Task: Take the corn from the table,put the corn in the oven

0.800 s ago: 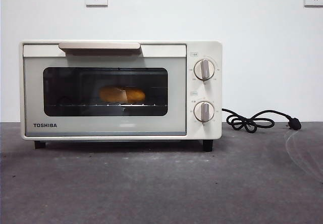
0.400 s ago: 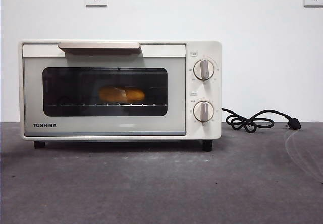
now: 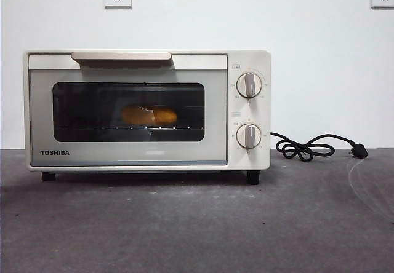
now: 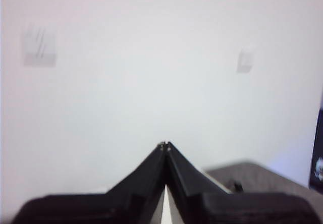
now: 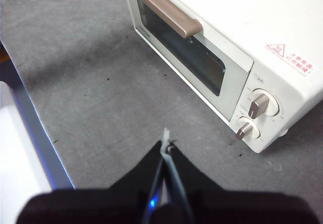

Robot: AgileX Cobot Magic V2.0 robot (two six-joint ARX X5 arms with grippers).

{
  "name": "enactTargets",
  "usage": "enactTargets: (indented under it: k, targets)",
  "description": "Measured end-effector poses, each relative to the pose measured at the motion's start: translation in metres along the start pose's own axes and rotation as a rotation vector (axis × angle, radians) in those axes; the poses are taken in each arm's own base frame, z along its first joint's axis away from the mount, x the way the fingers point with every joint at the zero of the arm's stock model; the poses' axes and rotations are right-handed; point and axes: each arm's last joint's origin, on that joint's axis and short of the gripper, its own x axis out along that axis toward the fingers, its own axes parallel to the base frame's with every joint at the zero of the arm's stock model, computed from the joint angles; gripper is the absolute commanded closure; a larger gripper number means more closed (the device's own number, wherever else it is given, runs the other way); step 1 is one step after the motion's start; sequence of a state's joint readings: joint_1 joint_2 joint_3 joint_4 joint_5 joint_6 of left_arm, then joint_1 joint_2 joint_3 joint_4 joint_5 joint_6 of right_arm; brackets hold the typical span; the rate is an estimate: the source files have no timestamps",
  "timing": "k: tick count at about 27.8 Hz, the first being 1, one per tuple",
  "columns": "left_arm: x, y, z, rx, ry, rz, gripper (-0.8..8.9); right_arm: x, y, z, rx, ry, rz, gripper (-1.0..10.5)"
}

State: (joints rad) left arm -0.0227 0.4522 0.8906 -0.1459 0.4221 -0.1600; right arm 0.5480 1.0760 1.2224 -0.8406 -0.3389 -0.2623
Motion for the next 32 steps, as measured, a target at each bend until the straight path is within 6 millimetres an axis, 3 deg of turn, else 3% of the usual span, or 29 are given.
enactTargets:
  k: [5, 11, 14, 17, 21, 25, 29, 32]
  targets:
    - [-0.004, 0.007, -0.065, 0.093, -0.038, -0.022, 8.17, 0.0, 0.0, 0.0, 0.0, 0.001, -0.002, 9.5]
    - [-0.021, 0.016, -0.162, 0.172, 0.113, 0.056, 8.17, 0.0, 0.0, 0.0, 0.0, 0.004, -0.012, 9.5]
    - [-0.03, 0.02, -0.198, 0.18, 0.159, 0.121, 8.17, 0.0, 0.0, 0.0, 0.0, 0.005, -0.017, 9.5]
    - [-0.037, 0.021, -0.215, 0.187, 0.155, 0.143, 8.17, 0.0, 0.0, 0.0, 0.0, 0.005, -0.017, 9.5]
    - [-0.038, 0.022, -0.223, 0.19, 0.171, 0.169, 8.17, 0.0, -0.001, 0.0, 0.0, 0.007, -0.022, 9.5]
    - [-0.039, 0.024, -0.231, 0.171, 0.249, 0.22, 8.17, 0.0, -0.001, 0.0, 0.0, 0.007, -0.024, 9.5]
    - [-0.046, 0.026, -0.248, 0.115, 0.437, 0.296, 8.17, 0.0, -0.001, 0.0, 0.0, 0.006, -0.025, 9.5]
    - [-0.046, 0.027, -0.249, 0.113, 0.438, 0.324, 8.17, 0.0, -0.001, 0.0, 0.0, 0.01, -0.038, 9.5]
